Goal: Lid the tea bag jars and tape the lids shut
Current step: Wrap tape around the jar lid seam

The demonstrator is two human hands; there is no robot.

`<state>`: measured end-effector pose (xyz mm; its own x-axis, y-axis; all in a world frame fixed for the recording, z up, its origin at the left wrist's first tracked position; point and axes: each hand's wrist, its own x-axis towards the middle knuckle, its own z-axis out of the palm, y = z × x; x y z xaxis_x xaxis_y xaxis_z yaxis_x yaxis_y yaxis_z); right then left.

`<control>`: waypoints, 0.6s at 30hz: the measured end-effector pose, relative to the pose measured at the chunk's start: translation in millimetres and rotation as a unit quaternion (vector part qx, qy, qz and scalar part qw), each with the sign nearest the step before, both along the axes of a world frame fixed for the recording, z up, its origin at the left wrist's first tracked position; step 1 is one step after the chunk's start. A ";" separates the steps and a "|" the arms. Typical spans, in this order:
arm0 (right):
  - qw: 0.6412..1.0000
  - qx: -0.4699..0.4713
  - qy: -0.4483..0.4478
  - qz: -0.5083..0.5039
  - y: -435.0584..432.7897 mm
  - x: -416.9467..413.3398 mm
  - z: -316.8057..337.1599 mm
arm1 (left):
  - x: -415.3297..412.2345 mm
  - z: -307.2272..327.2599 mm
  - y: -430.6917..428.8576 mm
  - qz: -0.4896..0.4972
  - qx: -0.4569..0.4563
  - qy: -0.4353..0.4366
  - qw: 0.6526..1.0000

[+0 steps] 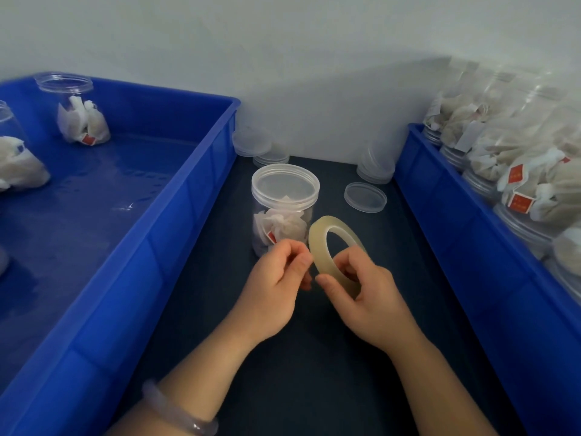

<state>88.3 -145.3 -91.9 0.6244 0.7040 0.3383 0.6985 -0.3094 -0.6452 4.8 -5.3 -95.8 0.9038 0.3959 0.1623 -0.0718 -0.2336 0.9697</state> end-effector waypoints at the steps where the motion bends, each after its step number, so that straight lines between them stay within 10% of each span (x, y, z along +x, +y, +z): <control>1: 1.000 0.007 -0.001 -0.015 0.5 0.3 -0.1 | -1.4 0.7 1.4 -0.036 -0.033 0.014 0.999; 6: 0.999 0.018 0.004 -0.028 0.1 1.0 -2.1 | -0.3 2.1 1.8 0.003 -0.153 -0.026 0.988; 18: 0.997 0.002 0.007 -0.080 5.8 -1.8 -0.8 | -2.2 2.7 -4.2 0.100 0.033 -0.104 0.989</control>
<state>86.5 -139.4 -92.7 0.7330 0.5942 0.3311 0.6311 -0.4126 -0.6569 2.6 -9.5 -93.1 0.7535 0.5453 0.3673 -0.2136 -0.3253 0.9212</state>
